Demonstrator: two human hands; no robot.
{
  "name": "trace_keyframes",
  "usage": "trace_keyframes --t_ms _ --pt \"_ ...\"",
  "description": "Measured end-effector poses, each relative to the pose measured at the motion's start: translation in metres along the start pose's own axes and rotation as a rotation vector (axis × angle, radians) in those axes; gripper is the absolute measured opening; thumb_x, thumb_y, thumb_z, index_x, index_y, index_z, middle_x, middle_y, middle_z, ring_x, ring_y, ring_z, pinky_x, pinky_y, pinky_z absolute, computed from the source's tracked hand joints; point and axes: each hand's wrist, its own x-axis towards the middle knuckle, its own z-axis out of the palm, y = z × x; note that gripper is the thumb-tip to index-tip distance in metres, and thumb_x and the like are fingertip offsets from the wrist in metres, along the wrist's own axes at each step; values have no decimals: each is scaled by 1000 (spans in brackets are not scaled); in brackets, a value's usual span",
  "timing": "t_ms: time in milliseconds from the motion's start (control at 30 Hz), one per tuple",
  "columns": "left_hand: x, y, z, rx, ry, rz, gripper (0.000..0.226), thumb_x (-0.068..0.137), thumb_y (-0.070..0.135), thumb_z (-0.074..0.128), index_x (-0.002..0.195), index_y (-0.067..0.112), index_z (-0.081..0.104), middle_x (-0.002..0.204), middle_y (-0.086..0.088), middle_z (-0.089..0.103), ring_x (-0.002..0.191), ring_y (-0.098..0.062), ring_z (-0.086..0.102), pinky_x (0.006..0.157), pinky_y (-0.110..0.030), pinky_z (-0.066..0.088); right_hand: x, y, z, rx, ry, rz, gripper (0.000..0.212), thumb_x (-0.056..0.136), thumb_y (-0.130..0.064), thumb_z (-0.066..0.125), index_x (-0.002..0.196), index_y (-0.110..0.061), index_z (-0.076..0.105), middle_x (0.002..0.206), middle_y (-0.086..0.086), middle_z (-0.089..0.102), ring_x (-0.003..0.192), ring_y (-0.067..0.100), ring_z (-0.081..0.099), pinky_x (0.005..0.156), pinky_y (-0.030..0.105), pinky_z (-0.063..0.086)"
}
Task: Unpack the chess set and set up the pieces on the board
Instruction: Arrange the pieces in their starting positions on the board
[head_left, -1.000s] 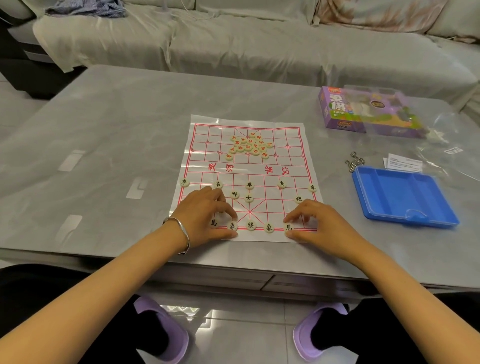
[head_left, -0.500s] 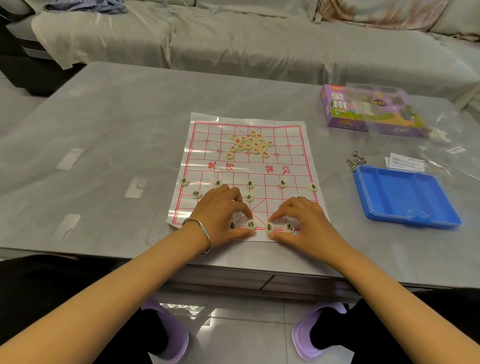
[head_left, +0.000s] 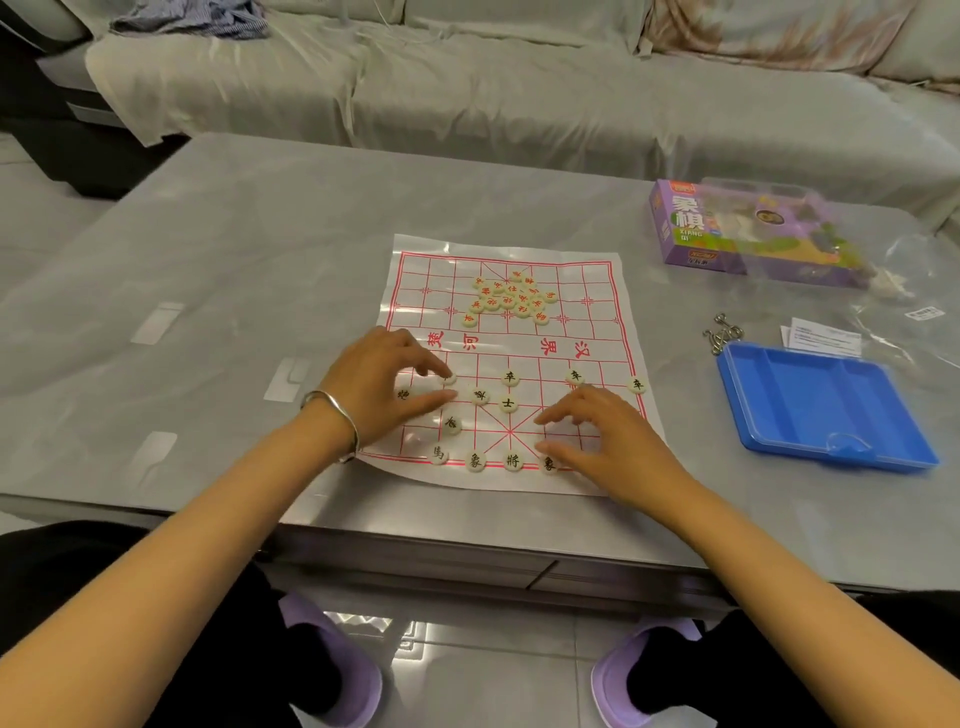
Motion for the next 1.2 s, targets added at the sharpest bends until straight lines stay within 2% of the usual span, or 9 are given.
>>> trace_keyframes --t_ms 67,133,233,400,500,700,800,933,1200 --pt "1 -16 -9 31 -2 -51 31 79 42 65 107 27 66 104 2 62 92 -10 41 79 -25 36 14 -8 1 10 1 16 28 84 -40 64 110 -30 62 109 -14 55 93 4 51 77 11 38" --pt "1 -21 -9 62 -25 -76 33 80 42 65 109 27 66 108 1 62 93 -10 41 80 -26 36 28 -17 5 -34 20 15 30 84 -40 64 112 -29 63 109 -11 58 88 4 51 77 17 43" --pt "3 -20 0 91 -61 -67 35 80 43 64 112 29 64 115 4 61 103 -14 46 86 -27 36 43 -23 12 -88 44 54 33 84 -39 64 114 -26 63 109 -7 61 87 6 51 79 25 47" --pt "11 -18 12 146 -144 -48 37 83 48 59 116 32 62 116 6 61 108 -16 45 88 -28 36 51 -23 17 -106 52 108 32 85 -36 65 114 -23 65 105 -4 65 84 7 51 74 20 41" --pt "14 -15 14 170 -163 -23 37 83 48 58 116 33 62 116 6 60 106 -16 44 85 -26 34 49 -24 18 -108 53 115 30 85 -35 64 113 -23 66 105 -4 65 86 10 53 75 23 44" --pt "-4 -25 -12 4 1 -28 31 76 42 68 103 26 67 97 7 63 89 -10 46 75 -22 36 41 -40 17 53 89 52 26 83 -34 67 107 -25 67 97 -7 62 81 10 54 73 24 47" --pt "-25 -30 -14 -62 -82 -27 30 73 42 71 99 28 67 90 15 58 84 -7 45 75 -24 42 38 -48 23 112 81 1 24 82 -33 68 105 -26 67 93 -10 60 81 10 55 74 25 48" --pt "-40 -37 0 -32 -194 -20 32 72 50 69 99 33 67 98 13 64 89 -8 50 76 -21 41 38 -53 29 125 74 -28 23 82 -34 68 104 -28 67 93 -12 59 82 7 54 73 23 46" --pt "-48 -40 1 -44 -204 -17 31 76 46 68 102 30 65 102 10 63 87 -4 47 73 -13 34 39 -56 30 147 72 -33 25 81 -34 69 105 -27 67 93 -12 60 80 3 52 69 12 41"
